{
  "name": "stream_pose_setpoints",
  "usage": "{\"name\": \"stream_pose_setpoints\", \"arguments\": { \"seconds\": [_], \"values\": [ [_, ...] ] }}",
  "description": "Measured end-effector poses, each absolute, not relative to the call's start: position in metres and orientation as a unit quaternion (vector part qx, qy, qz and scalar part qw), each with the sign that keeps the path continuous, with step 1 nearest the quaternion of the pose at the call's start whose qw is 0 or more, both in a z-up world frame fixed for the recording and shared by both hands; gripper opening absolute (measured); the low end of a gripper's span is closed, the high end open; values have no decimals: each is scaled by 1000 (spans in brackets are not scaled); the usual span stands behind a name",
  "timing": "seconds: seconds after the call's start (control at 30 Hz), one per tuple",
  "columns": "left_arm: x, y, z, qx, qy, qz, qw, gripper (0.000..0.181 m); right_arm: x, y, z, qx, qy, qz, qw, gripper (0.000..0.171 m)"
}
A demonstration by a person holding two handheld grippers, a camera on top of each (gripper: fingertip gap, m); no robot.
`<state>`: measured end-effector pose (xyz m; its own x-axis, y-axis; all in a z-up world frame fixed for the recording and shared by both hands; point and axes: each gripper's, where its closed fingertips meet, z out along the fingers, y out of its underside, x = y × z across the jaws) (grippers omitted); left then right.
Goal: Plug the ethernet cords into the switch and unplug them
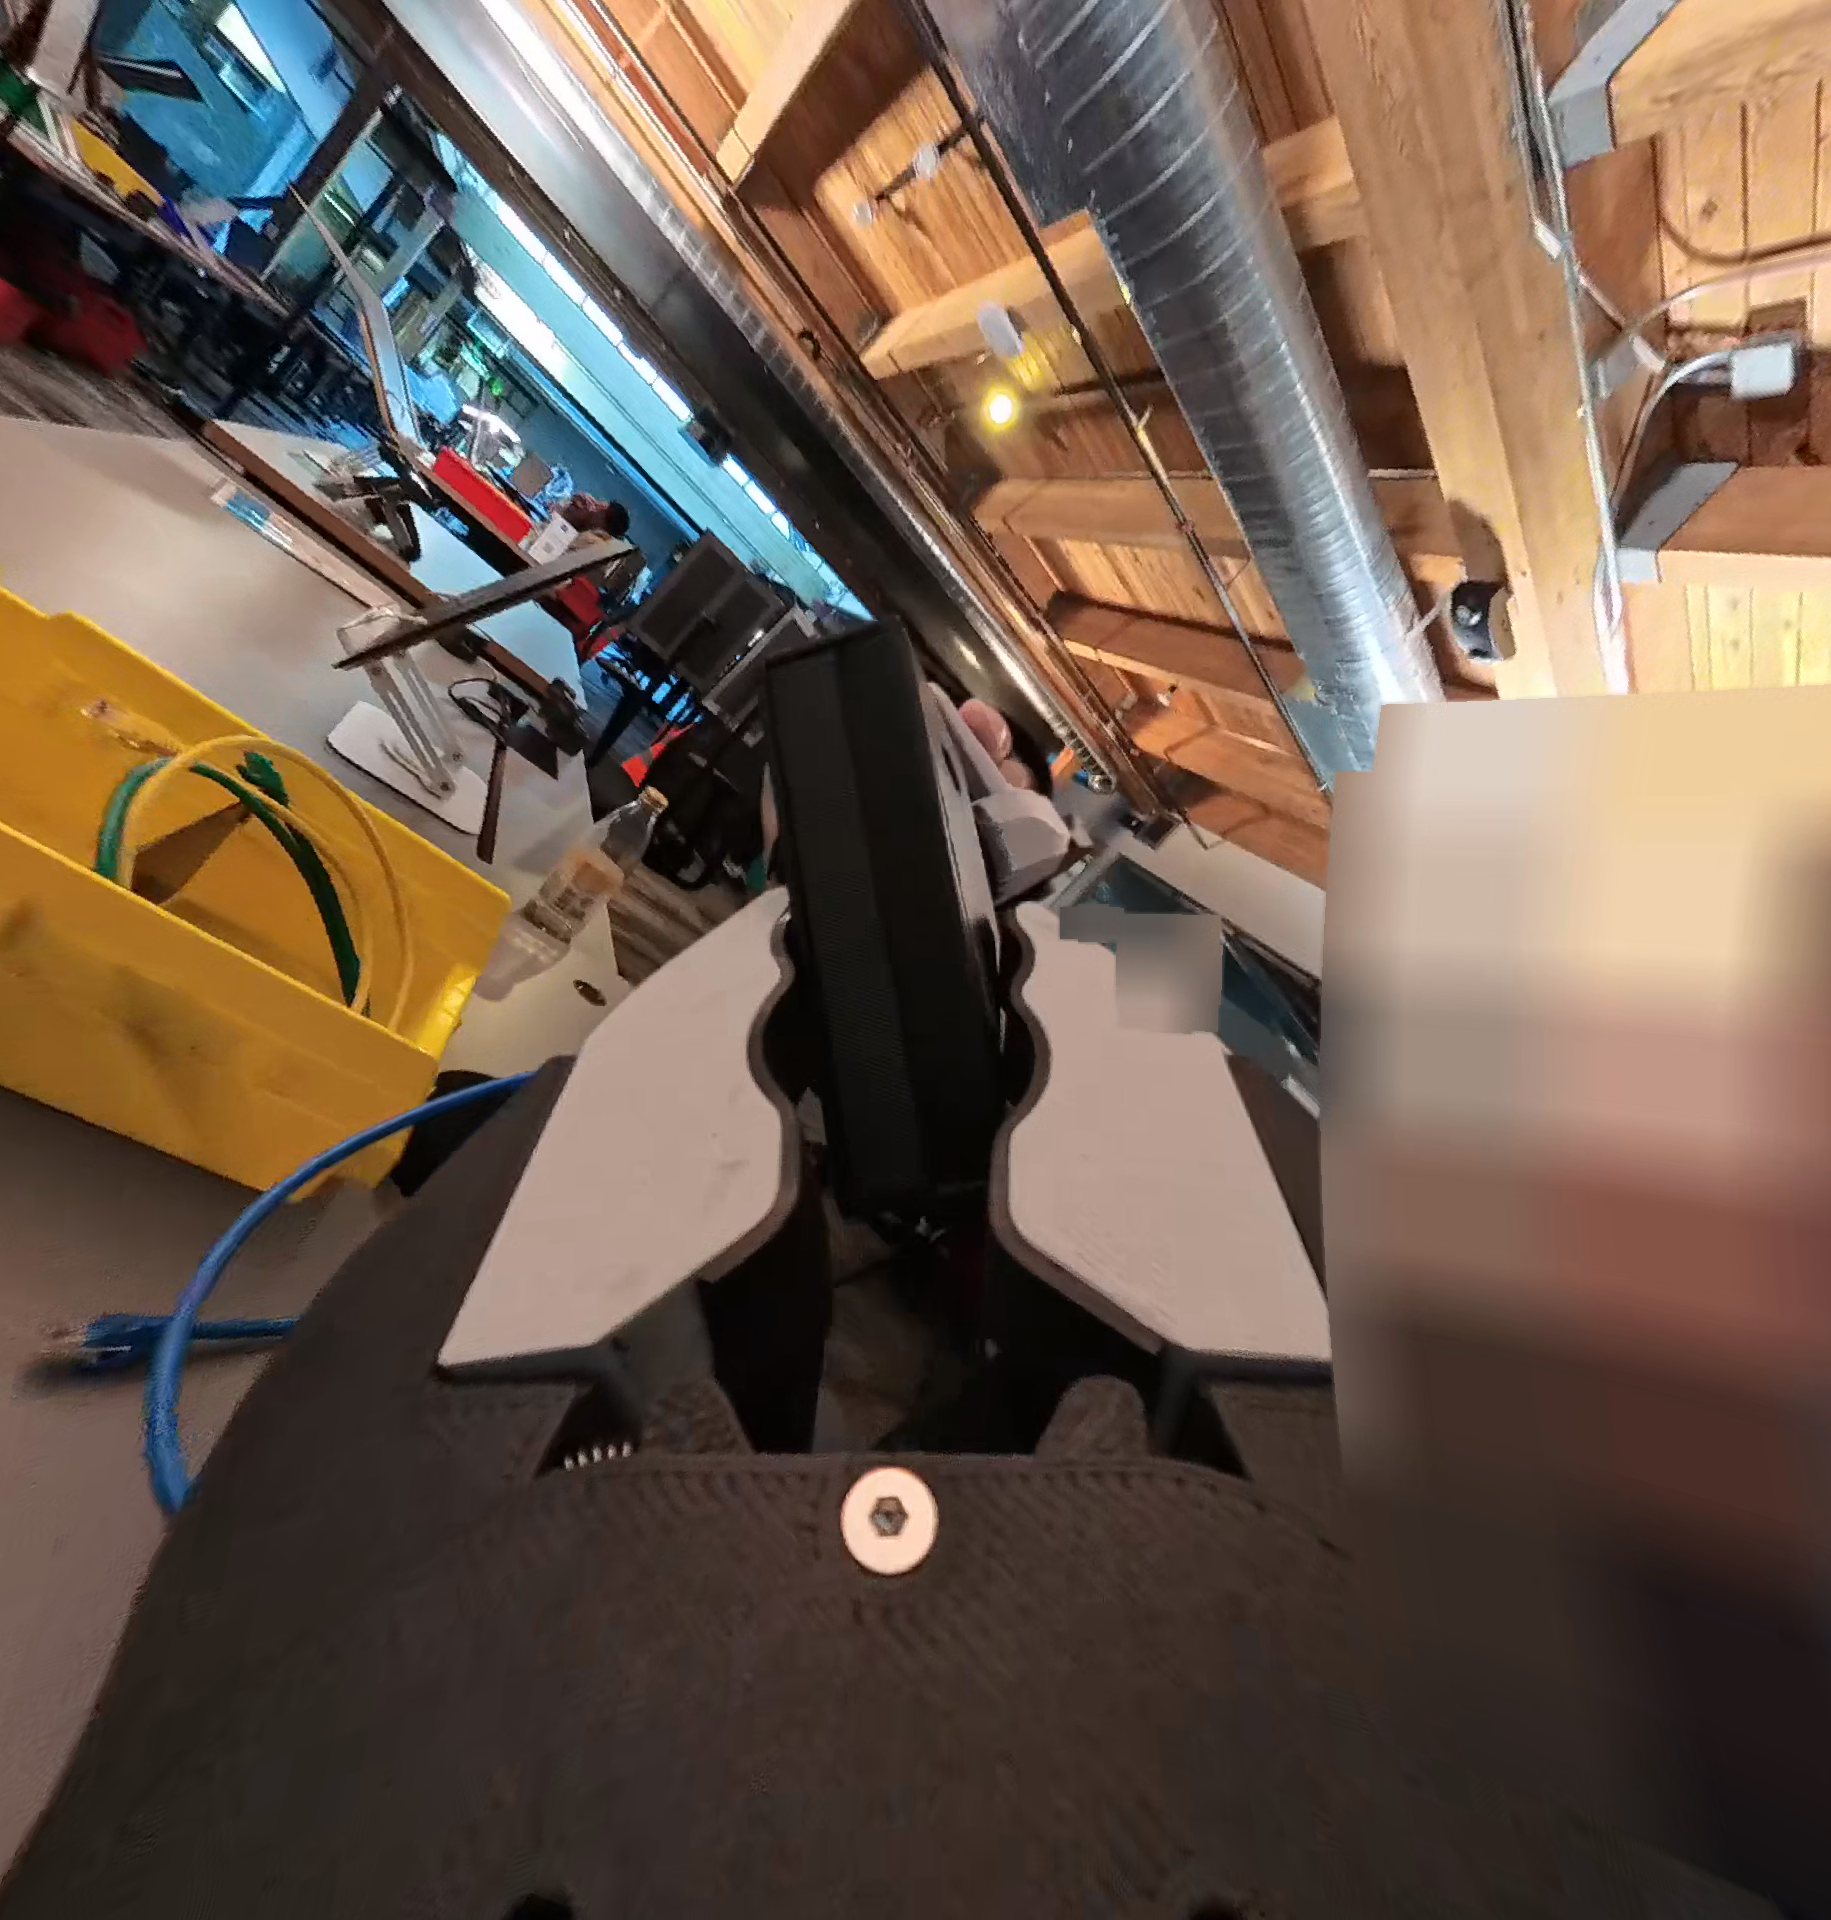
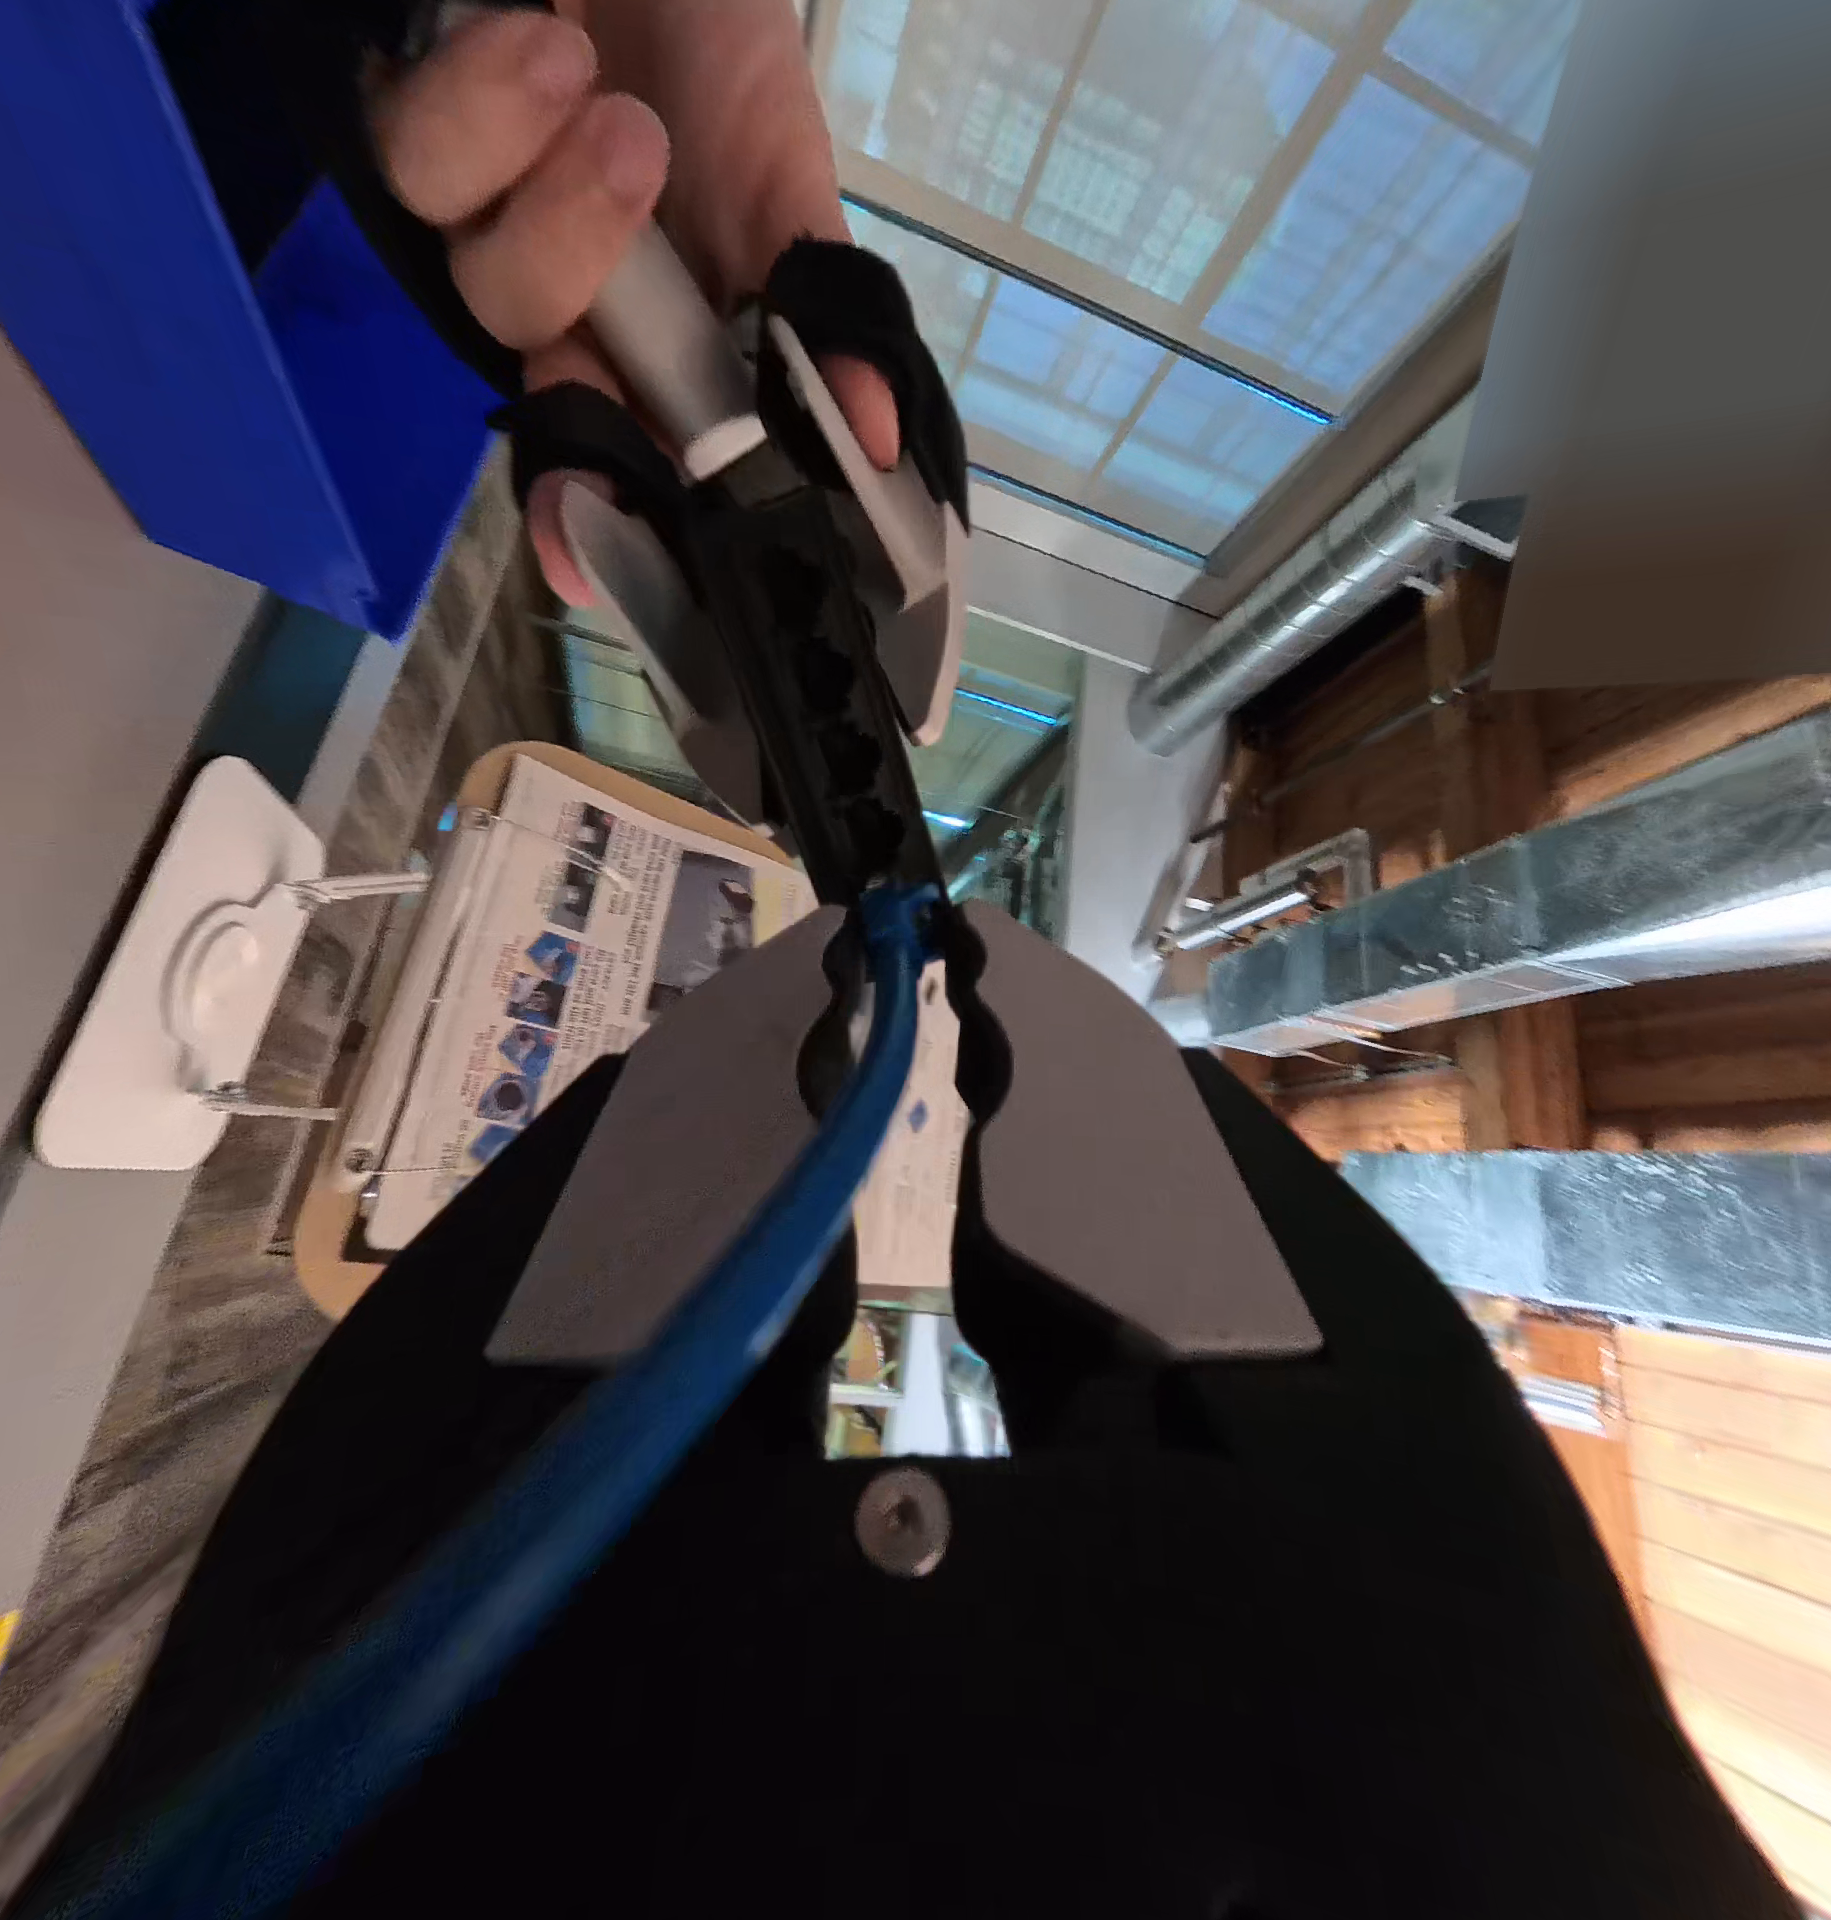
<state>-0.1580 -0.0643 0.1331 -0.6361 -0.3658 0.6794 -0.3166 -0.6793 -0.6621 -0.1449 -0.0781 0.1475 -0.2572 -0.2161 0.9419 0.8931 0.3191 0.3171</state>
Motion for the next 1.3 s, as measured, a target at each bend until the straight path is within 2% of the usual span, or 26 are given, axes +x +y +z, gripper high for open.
{"name": "stream_pose_setpoints", "arguments": {
  "seconds": [0.03,0.6,0.87,1.1,1.17,1.2,1.23,1.3],
  "values": [
    [-158,-64,135,-426,391,-816,12,32,-145,-78,150,-269,-597,-521,547,16],
    [-155,-58,134,-449,377,-810,24,32,-144,-71,145,-260,-615,-535,518,15],
    [-153,-40,133,-454,354,-816,58,30,-144,-58,132,-350,-669,-485,441,14],
    [-156,-42,138,-415,319,-852,-12,29,-153,-66,136,-343,-693,-472,424,14],
    [-158,-38,144,-394,286,-873,-26,34,-156,-72,138,-317,-697,-482,425,13],
    [-164,-23,153,-374,242,-895,-24,28,-158,-78,131,-333,-707,-456,426,13],
    [-175,-4,161,-359,205,-910,-23,29,-157,-80,129,-337,-702,-455,432,13],
    [-190,3,165,-376,264,-886,54,28,-140,-77,147,-323,-661,-505,452,14]
  ]
}}
